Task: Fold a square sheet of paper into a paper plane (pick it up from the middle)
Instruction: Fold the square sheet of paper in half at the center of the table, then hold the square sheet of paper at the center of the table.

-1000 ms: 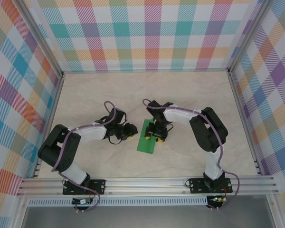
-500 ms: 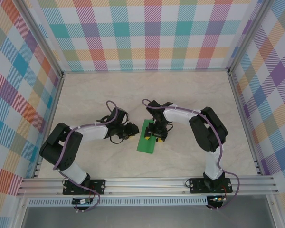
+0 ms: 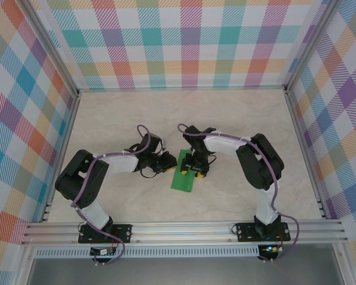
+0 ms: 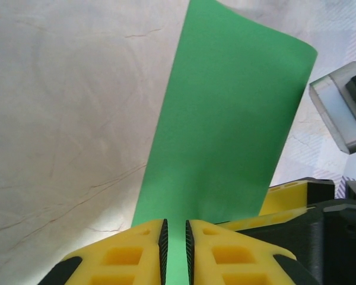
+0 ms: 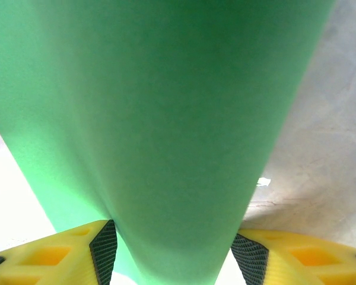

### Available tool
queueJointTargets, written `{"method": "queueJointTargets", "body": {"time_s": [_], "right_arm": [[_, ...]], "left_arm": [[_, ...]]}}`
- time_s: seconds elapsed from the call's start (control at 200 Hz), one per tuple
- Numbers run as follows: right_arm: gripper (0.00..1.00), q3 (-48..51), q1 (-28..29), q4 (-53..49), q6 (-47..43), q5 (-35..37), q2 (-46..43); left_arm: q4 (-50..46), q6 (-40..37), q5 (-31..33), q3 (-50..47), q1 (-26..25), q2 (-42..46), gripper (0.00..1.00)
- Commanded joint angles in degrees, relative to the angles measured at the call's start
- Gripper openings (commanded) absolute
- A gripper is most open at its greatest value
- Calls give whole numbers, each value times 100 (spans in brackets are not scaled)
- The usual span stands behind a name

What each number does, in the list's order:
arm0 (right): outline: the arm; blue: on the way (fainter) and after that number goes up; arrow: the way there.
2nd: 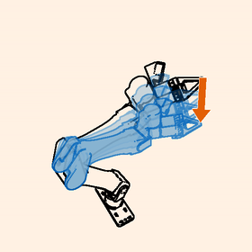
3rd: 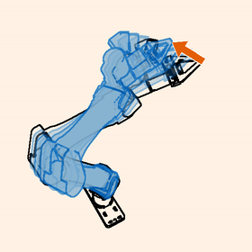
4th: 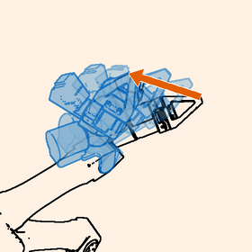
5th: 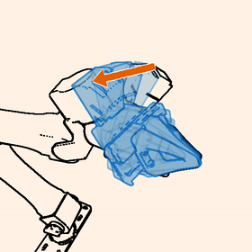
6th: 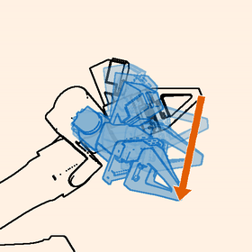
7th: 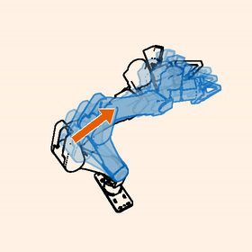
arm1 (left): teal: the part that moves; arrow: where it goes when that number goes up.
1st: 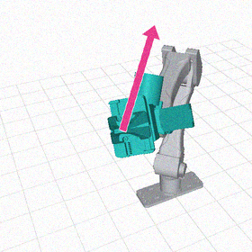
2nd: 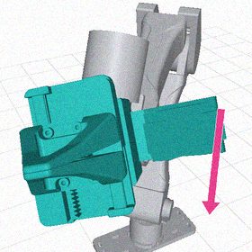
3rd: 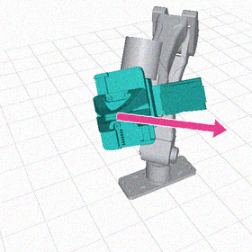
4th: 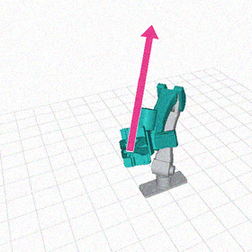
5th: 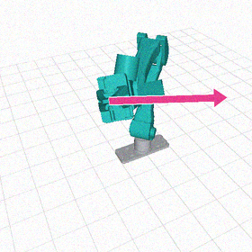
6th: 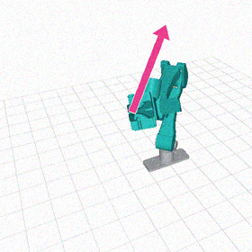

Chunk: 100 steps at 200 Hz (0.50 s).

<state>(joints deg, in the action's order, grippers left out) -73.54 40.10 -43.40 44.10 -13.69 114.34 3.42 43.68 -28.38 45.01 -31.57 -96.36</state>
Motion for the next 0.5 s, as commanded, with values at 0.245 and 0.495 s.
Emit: {"method": "queueJointTargets", "body": {"time_s": [0.245, 0.495], "right_arm": [[60, 648, 139, 150, -191, 499, 1259], [60, 674, 165, 182, -173, 490, 1273]], "left_arm": [[105, -28, -202, 256, -207, -347, 13], [-29, -136, -124, 410, -270, -552, 8]]}}
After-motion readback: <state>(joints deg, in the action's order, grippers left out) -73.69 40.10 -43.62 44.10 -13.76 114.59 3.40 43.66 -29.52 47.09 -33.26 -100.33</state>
